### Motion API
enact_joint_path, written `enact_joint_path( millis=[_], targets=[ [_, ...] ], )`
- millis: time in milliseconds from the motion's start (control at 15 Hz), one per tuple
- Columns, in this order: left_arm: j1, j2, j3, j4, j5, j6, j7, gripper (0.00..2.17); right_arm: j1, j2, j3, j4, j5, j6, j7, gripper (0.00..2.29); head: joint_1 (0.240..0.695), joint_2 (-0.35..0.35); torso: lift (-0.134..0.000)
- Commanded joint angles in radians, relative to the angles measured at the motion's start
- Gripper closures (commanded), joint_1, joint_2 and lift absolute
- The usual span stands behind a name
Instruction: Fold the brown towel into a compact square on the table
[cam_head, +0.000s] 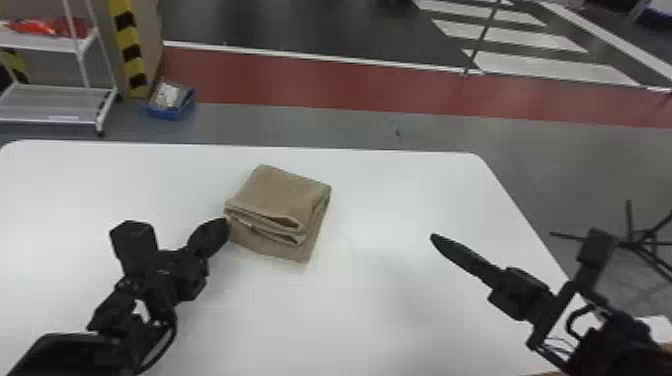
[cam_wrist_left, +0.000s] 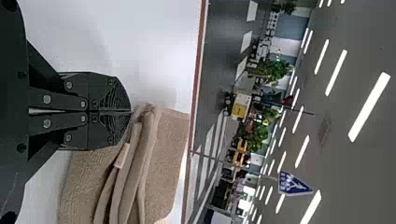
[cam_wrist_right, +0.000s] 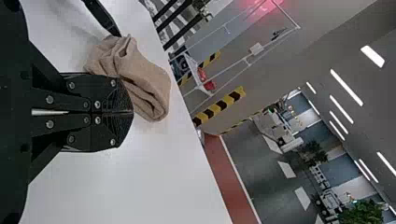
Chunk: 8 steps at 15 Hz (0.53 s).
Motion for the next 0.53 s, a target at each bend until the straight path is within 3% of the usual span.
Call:
enact_joint_path(
  millis=[0, 467],
  targets=[
    [0.050, 0.001, -0.023, -0.065, 0.003, 0.033, -0.003, 2.14, -0.018, 0.002, 0.011, 0.017, 0.007, 0.002, -0.001, 1.95, 0.695, -0.247, -0.112],
    [0.162, 0.005, -0.059, -0.259, 0.026, 0.103, -0.014, 2.14, -0.072, -0.002, 0.050, 0.068, 0.026, 0.005, -0.011, 1.95, 0.695, -0.303, -0.112]
  ],
)
